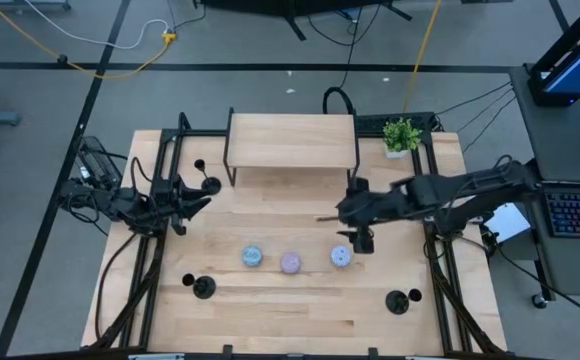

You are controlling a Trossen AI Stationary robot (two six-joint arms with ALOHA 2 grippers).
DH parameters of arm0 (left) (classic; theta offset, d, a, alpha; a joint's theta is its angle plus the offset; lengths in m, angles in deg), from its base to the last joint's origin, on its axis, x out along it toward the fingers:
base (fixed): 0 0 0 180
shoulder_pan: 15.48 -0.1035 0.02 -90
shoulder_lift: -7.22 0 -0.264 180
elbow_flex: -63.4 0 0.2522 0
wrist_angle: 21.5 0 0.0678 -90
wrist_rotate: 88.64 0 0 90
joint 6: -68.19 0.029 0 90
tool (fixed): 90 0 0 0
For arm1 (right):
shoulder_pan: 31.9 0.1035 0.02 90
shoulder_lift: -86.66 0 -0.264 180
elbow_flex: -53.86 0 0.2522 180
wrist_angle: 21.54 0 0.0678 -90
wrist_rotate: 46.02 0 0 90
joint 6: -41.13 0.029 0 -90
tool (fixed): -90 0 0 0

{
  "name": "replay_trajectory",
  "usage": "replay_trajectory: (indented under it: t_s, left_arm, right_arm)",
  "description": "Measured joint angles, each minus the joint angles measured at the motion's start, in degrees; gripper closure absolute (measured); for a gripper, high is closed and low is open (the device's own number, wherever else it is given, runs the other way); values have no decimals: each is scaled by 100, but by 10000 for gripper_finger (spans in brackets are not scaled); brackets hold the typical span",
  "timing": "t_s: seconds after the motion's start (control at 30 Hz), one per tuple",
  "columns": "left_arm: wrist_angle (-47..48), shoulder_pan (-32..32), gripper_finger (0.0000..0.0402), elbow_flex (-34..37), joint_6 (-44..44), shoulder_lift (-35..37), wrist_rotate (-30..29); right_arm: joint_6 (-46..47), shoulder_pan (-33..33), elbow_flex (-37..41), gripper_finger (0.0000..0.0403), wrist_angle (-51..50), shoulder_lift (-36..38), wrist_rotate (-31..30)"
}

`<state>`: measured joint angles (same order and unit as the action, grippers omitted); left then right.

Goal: Pick & Place candle stick holders
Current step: Put the white scented candle on the shelf

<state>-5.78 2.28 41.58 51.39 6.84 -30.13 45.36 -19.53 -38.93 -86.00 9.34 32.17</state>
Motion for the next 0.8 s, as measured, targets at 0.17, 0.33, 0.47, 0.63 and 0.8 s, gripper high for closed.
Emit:
replay_trajectory:
  t_s: [0.17,0.33,0.47,0.63,0.8]
  left_arm:
    - [0,0,272,0,2,-1,3]
    - [-1,0,272,0,4,-1,7]
    - [-2,0,272,0,4,0,7]
    - [-2,0,272,0,-7,-1,7]
    - [-2,0,272,0,-9,-1,8]
  right_arm:
    - [93,172,0,99,-89,-327,14]
    - [139,200,0,99,-57,-650,459]
    - [259,238,0,98,-60,-974,688]
    - [484,237,0,84,-140,-1351,992]
    - [606,238,0,66,-337,-1622,1060]
